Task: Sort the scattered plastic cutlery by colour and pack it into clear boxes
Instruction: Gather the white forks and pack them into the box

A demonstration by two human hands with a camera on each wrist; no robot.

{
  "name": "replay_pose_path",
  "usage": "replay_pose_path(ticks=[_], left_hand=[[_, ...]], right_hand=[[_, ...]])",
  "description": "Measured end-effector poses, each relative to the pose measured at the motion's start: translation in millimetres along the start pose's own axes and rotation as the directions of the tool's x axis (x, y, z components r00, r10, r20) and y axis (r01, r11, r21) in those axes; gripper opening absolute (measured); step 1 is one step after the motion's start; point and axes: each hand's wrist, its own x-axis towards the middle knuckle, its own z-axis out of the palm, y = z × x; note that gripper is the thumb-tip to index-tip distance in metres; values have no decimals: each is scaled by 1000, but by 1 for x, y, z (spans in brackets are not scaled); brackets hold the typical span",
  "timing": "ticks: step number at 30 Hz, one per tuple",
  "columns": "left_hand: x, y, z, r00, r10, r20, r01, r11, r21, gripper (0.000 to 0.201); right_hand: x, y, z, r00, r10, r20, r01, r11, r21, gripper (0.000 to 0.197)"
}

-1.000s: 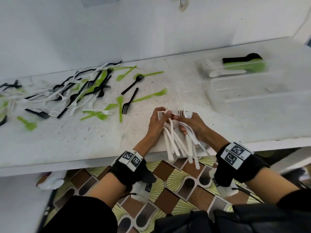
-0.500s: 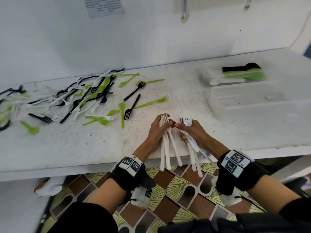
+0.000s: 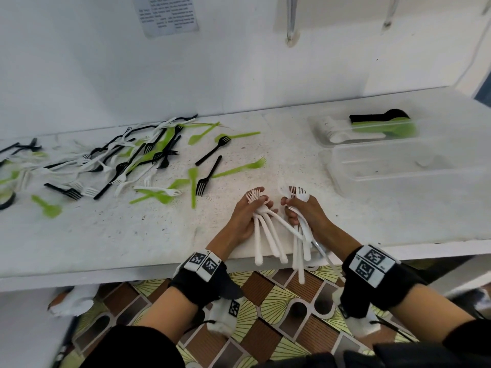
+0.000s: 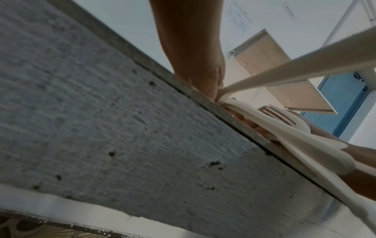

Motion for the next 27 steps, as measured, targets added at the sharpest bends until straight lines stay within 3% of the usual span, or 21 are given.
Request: replay_pose_path(ticks=[5, 11, 15, 21, 27], left_hand=[[1, -2, 3, 998, 57, 7, -58, 981, 184, 15], [8, -2, 19, 970, 75, -231, 13, 934, 358, 24], [11, -5, 21, 961, 101, -257, 13, 914, 406, 25], [13, 6, 20, 967, 106, -231, 13, 887, 461, 9], [25, 34, 8, 921, 195, -336, -7, 873, 487, 18]], right_hand=[[-3, 1, 5, 997, -75, 14, 76, 996, -43, 7], [-5, 2, 9, 995, -81, 63, 93, 976, -200, 14], [-8, -1, 13, 987, -77, 138, 113, 954, -279, 9], [-6, -3, 8, 988, -22, 150, 56, 973, -223, 17], [-2, -4, 2, 990, -8, 140, 25, 993, -115, 9]])
